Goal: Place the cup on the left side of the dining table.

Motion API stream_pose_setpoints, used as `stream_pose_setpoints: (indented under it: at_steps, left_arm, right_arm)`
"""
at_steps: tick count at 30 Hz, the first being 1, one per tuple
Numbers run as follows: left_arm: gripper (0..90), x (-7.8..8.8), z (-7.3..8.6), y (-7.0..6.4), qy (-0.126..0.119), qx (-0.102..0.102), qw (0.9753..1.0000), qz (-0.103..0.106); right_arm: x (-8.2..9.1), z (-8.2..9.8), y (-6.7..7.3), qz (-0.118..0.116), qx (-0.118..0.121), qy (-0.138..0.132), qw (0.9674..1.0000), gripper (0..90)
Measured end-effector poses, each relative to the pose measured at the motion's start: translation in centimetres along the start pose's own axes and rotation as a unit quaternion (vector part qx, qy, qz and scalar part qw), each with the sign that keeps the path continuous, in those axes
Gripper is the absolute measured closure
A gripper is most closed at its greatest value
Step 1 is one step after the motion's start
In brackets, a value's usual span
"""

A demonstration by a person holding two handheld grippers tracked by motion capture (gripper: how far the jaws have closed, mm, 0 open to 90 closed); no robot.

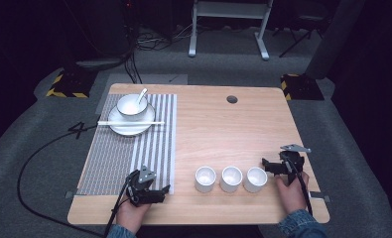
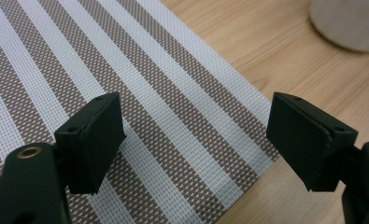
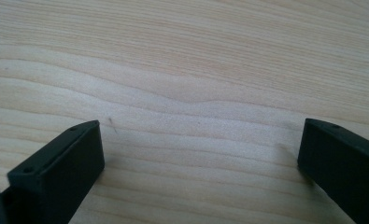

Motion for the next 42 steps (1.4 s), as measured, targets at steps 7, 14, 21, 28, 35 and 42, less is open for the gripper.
stream_pose_setpoints:
  at_steps: [7, 14, 21, 28, 35, 42]
  left_arm:
    - [20.0, 2.1, -1.3, 0.2, -0.055, 0.001, 0.9985, -0.001]
    - [20.5, 4.2, -2.5, -0.2, -0.104, -0.004, 0.9946, -0.002]
    - [19.9, 5.7, -3.1, -0.6, -0.169, 0.003, 0.9855, -0.002]
    - [18.8, 6.5, -3.7, -1.1, -0.177, -0.002, 0.9843, -0.004]
    - [18.9, 5.8, -4.8, -2.0, -0.162, -0.032, 0.9861, 0.011]
    - [18.4, 4.9, -6.0, -3.3, -0.157, -0.053, 0.9858, 0.029]
  right_arm:
    - [0.0, 0.0, 0.0, 0.000, 0.000, 0.000, 1.0000, 0.4]
    - [0.0, 0.0, 0.1, -0.001, -0.001, 0.000, 1.0000, 0.4]
    - [0.0, 0.0, 0.1, -0.001, -0.001, 0.000, 1.0000, 0.4]
    - [0.1, 0.0, 0.1, -0.001, -0.001, 0.000, 1.0000, 0.4]
    - [0.0, 0.0, 0.4, -0.008, 0.005, -0.001, 1.0000, 0.5]
    - [0.0, 0.0, 0.4, -0.008, 0.004, 0.000, 1.0000, 0.5]
Point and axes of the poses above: each handheld gripper's, and its own axes: x roughly backward along the jaws, z roughly out of its underside, y roughly to its left, the point moved 4 cm from there along -x, roughly forward along the jaws, and after that the axes turned 6 degrees about x, right-handed, at the moved point
